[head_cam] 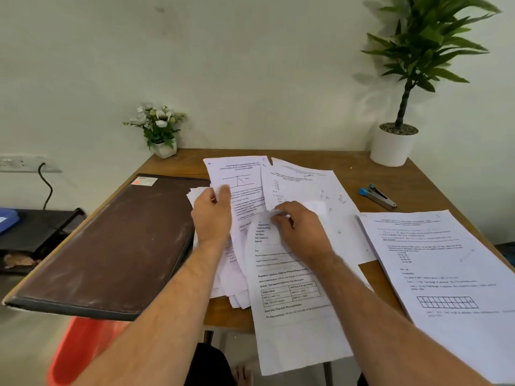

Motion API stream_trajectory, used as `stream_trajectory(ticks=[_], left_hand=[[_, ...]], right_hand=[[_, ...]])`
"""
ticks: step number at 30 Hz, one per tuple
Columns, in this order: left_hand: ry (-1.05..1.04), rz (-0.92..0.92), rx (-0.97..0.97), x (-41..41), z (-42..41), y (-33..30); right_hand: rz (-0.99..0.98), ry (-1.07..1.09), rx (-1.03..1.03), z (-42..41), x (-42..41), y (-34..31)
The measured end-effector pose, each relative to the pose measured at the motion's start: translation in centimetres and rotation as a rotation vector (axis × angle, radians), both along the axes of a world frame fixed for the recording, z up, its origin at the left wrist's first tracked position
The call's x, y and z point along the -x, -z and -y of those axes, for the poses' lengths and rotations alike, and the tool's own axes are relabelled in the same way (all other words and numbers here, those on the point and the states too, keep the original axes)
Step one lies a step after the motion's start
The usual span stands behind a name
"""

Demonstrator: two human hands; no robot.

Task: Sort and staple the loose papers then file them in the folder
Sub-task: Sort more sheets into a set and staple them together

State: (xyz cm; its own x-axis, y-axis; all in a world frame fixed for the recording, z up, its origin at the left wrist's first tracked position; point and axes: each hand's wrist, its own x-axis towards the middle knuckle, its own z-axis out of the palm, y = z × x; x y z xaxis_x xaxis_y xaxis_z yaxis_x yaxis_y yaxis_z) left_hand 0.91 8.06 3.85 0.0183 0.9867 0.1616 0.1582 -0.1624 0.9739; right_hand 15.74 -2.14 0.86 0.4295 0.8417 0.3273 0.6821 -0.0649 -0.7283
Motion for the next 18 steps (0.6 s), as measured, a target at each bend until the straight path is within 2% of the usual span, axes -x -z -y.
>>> stream_trajectory(ticks=[4,11,15,18], left_hand=[[0.046,0.089,-0.037,0.9,0.3,-2.1],[-0.007,0.002,-0.418,1.7,0.9,-9.1],[0.089,-0.088,-0.587,2.5,2.2,-12.6],[0.2,0.003,-0.583,2.9,4.0,-14.9]], right_hand=[[0.109,-0.057,-0.055,-0.3,1.6,-1.9],[0.217,-0.048,-0.277,-0.6,2.7,-9.3],[0.277,0.028,-0.491,-0.1,4.0,-14.0],[0.252,0.067,-0.541,0.7,5.3,-17.1]])
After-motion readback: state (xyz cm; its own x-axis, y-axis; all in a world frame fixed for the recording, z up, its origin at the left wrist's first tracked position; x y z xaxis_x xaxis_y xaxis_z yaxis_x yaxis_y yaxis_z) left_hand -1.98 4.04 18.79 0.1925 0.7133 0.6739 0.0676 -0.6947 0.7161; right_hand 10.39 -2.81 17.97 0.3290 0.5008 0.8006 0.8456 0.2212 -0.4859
